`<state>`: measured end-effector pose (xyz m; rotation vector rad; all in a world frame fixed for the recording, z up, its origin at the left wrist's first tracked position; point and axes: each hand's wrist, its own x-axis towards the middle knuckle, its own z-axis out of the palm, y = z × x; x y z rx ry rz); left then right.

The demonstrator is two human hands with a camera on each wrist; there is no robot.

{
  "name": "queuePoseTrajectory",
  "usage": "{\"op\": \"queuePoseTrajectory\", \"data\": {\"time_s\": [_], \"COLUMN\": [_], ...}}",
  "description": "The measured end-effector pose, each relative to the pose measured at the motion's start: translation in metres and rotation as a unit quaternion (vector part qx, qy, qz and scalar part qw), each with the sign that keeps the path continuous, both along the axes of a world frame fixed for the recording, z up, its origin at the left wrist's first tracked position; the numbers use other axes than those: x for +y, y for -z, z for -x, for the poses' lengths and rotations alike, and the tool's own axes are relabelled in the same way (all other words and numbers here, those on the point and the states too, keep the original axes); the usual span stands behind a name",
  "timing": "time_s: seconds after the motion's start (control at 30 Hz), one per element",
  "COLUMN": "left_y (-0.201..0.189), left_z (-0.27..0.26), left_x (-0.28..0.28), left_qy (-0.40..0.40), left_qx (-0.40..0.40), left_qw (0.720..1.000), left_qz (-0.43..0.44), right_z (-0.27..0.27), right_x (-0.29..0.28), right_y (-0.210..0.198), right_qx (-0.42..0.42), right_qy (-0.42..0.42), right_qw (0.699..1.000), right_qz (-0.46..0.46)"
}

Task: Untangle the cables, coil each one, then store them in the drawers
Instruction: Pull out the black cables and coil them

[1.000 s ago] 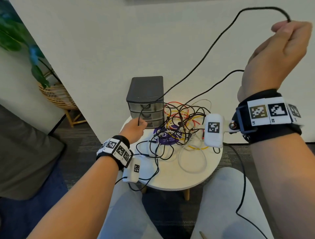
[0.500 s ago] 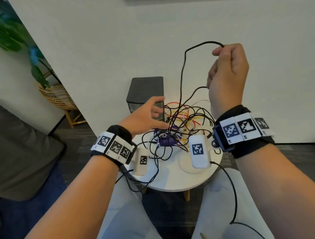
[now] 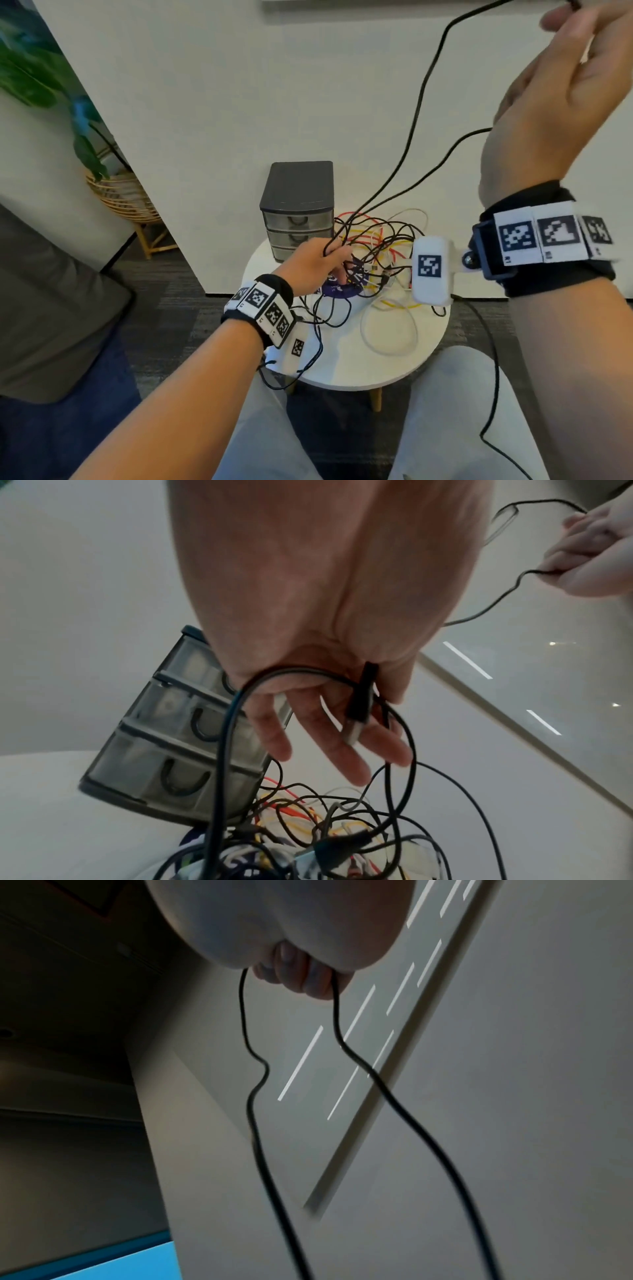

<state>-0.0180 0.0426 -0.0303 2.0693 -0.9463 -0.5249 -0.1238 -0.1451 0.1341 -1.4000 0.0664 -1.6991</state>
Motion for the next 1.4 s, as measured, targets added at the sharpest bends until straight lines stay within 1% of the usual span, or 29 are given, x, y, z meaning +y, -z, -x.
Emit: {"op": "queuePoseTrajectory", "data": {"time_s": [0.07, 0.1, 0.17, 0.2, 0.23, 0.3, 0.33, 0.37, 0.4, 0.43, 0.47, 0.5, 0.53, 0.57, 0.6, 0.63, 0.67, 0.7, 0.73, 0.77, 0.83, 0.93, 0.97, 1.03, 1.1, 1.23, 1.4], "left_y": [-0.003, -0.007, -0.015, -0.016, -0.020, -0.024, -0.027, -0.031, -0.034, -0.037, -0.039, -0.041, -0.041, -0.042, -0.041, -0.041, -0.040, -0.040, -0.040, -0.039, -0.037, -0.029, -0.025, -0.018, -0.012, -0.001, 0.000], "left_z": [-0.002, -0.003, -0.005, -0.008, -0.009, -0.010, -0.010, -0.008, -0.007, -0.005, -0.006, -0.007, -0.008, -0.009, -0.009, -0.008, -0.007, -0.005, -0.002, 0.000, 0.001, -0.002, -0.003, -0.004, -0.005, -0.007, -0.012], "left_x": [0.000, 0.000, 0.000, 0.000, 0.001, 0.001, 0.001, 0.001, 0.000, 0.000, 0.000, 0.000, 0.001, 0.002, 0.003, 0.003, 0.002, 0.001, -0.002, -0.004, -0.008, -0.006, -0.003, 0.001, 0.006, 0.013, 0.016], "left_qy": [-0.021, -0.032, -0.049, -0.054, -0.053, -0.039, -0.031, -0.022, -0.013, -0.007, -0.004, -0.002, 0.001, 0.003, 0.006, 0.011, 0.016, 0.020, 0.023, 0.022, 0.014, 0.005, 0.004, 0.006, 0.003, -0.023, -0.042], "left_qx": [-0.001, -0.011, -0.033, -0.041, -0.041, -0.046, -0.065, -0.091, -0.118, -0.136, -0.147, -0.152, -0.158, -0.163, -0.172, -0.181, -0.193, -0.204, -0.216, -0.225, -0.235, -0.202, -0.193, -0.200, -0.190, -0.128, -0.093], "left_qw": [0.999, 0.999, 0.997, 0.996, 0.997, 0.997, 0.996, 0.995, 0.992, 0.990, 0.989, 0.988, 0.987, 0.986, 0.985, 0.983, 0.981, 0.978, 0.976, 0.974, 0.971, 0.979, 0.981, 0.979, 0.980, 0.990, 0.995], "left_qz": [0.027, 0.041, 0.051, 0.049, 0.049, 0.057, 0.054, 0.042, 0.035, 0.033, 0.034, 0.036, 0.036, 0.034, 0.033, 0.033, 0.033, 0.031, 0.033, 0.034, 0.037, 0.023, 0.009, -0.034, -0.054, -0.058, -0.021], "right_z": [0.001, 0.002, 0.001, 0.001, -0.001, -0.006, -0.008, -0.011, -0.012, -0.014, -0.015, -0.016, -0.017, -0.019, -0.020, -0.022, -0.023, -0.025, -0.027, -0.030, -0.037, -0.041, -0.041, -0.040, -0.038, -0.033, -0.033], "right_x": [0.001, 0.003, 0.008, 0.010, 0.011, 0.015, 0.018, 0.021, 0.025, 0.029, 0.032, 0.033, 0.033, 0.032, 0.032, 0.032, 0.033, 0.035, 0.037, 0.038, 0.039, 0.038, 0.037, 0.035, 0.032, 0.022, 0.009], "right_y": [0.006, 0.013, 0.030, 0.041, 0.053, 0.076, 0.087, 0.096, 0.103, 0.108, 0.112, 0.114, 0.115, 0.115, 0.113, 0.111, 0.108, 0.105, 0.102, 0.099, 0.091, 0.072, 0.066, 0.055, 0.044, 0.024, 0.014], "right_qx": [0.044, 0.083, 0.197, 0.273, 0.354, 0.497, 0.545, 0.577, 0.594, 0.604, 0.607, 0.606, 0.599, 0.590, 0.577, 0.556, 0.529, 0.502, 0.484, 0.474, 0.452, 0.408, 0.390, 0.349, 0.319, 0.285, 0.224], "right_qy": [0.018, 0.017, -0.005, -0.027, -0.053, -0.103, -0.122, -0.134, -0.142, -0.144, -0.141, -0.136, -0.136, -0.149, -0.180, -0.230, -0.288, -0.332, -0.348, -0.343, -0.309, -0.248, -0.242, -0.240, -0.230, -0.206, -0.199], "right_qw": [0.998, 0.995, 0.977, 0.956, 0.923, 0.837, 0.797, 0.768, 0.748, 0.736, 0.731, 0.732, 0.741, 0.756, 0.775, 0.791, 0.798, 0.797, 0.797, 0.806, 0.834, 0.878, 0.888, 0.906, 0.919, 0.936, 0.954], "right_qz": [0.036, 0.053, 0.084, 0.108, 0.140, 0.203, 0.228, 0.246, 0.259, 0.270, 0.278, 0.281, 0.271, 0.240, 0.184, 0.106, 0.018, -0.056, -0.092, -0.095, -0.063, -0.020, -0.020, -0.025, -0.023, -0.008, -0.026]}}
